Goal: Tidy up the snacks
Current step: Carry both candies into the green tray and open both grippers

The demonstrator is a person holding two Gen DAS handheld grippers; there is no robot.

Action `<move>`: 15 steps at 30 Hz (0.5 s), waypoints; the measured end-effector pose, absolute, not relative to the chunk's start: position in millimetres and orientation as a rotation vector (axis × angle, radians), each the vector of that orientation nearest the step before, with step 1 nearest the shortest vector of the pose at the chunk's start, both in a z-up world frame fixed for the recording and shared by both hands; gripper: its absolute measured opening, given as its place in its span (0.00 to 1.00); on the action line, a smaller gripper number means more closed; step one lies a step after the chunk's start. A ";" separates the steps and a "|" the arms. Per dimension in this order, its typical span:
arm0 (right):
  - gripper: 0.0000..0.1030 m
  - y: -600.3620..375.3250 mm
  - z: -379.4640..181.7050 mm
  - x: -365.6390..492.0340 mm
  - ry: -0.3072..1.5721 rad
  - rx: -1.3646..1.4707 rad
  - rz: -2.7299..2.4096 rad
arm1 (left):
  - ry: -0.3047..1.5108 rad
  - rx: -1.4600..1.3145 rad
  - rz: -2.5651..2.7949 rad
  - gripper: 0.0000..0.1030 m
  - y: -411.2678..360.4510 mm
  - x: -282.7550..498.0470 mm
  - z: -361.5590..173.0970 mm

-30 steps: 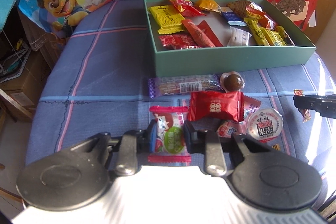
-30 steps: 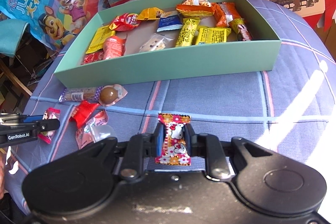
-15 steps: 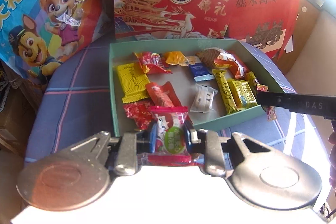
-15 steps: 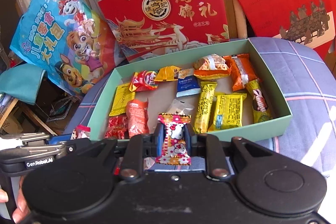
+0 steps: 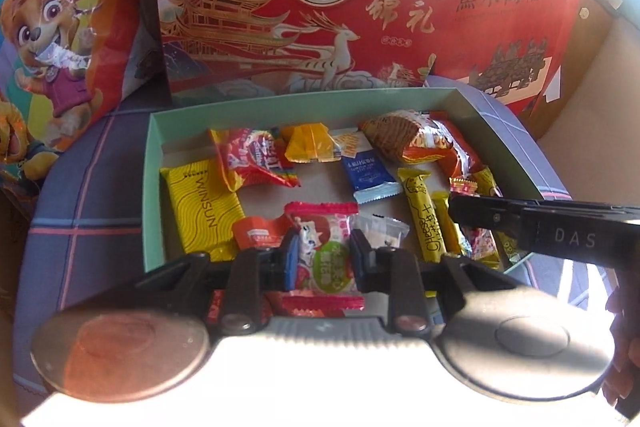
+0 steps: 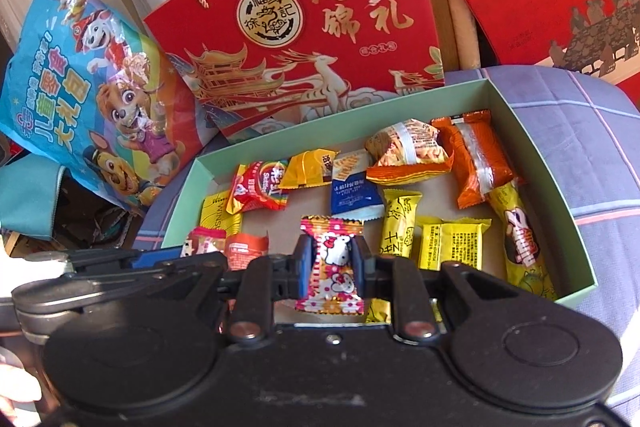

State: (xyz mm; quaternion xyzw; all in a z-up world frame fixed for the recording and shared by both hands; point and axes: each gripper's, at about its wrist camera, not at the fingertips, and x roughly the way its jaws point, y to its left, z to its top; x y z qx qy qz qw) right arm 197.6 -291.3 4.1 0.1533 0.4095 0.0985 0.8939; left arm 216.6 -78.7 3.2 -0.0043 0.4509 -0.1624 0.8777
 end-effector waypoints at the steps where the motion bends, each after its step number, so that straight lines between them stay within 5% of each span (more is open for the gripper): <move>1: 0.20 -291.6 2.8 201.9 0.852 0.318 0.204 | 0.946 -0.007 -0.337 0.25 -80.2 221.5 0.6; 15: 0.20 -296.5 -13.0 250.4 0.875 0.329 0.191 | 0.981 0.020 -0.319 0.25 -91.8 267.5 -17.7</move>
